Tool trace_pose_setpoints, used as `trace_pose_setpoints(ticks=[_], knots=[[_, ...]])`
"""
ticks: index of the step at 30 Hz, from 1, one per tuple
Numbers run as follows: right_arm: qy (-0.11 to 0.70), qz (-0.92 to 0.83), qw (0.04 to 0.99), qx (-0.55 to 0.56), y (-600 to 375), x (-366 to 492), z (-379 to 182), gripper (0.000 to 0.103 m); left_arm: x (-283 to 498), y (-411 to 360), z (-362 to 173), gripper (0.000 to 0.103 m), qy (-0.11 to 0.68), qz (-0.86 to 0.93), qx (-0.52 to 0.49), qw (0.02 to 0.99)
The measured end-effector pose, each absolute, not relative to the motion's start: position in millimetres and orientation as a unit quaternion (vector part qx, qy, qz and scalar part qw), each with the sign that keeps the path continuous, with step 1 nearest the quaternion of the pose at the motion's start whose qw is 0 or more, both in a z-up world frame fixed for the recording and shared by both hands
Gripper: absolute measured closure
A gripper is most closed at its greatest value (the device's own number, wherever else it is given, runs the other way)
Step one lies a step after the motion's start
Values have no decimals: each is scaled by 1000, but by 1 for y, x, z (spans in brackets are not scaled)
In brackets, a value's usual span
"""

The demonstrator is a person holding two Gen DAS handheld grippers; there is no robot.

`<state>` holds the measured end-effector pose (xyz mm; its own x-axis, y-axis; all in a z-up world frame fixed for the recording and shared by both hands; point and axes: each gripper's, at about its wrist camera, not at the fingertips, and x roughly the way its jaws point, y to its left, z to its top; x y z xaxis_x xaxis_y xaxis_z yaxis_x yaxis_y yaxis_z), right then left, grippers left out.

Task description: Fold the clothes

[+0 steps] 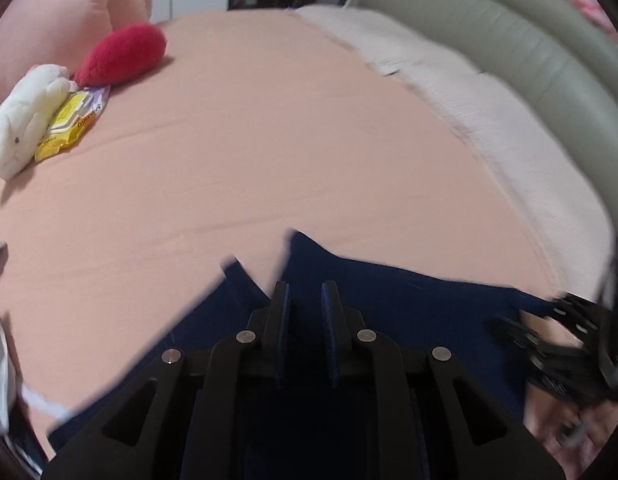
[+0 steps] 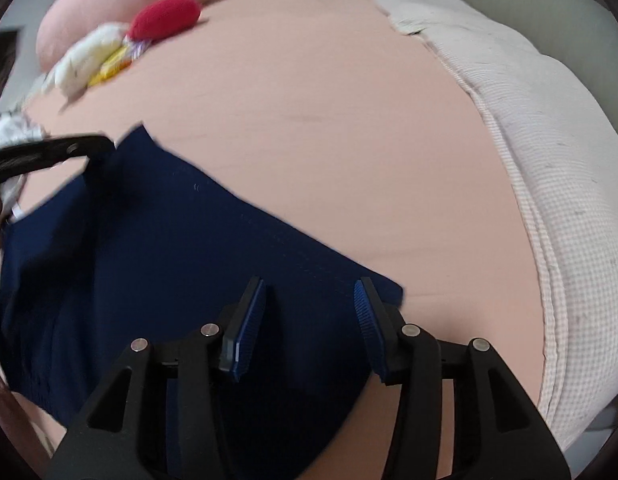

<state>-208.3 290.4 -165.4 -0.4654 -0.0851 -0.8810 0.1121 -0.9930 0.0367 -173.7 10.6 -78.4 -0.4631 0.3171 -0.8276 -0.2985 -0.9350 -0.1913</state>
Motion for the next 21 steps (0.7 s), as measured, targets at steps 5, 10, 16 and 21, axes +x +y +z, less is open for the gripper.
trace_pose_setpoints(ticks=[5, 10, 16, 21], knots=[[-49, -851, 118, 509, 296, -161, -140, 55, -84, 7, -79, 79, 15, 841, -509, 185], [-32, -842, 151, 517, 217, -121, -127, 53, -19, -32, -105, 79, -100, 833, -531, 121], [-29, -819, 93, 566, 220, -110, -164, 53, -12, -62, -128, 73, -150, 823, -537, 112], [-2, -835, 60, 546, 225, -105, -160, 53, 0, -75, -110, 70, -175, 839, -502, 115]])
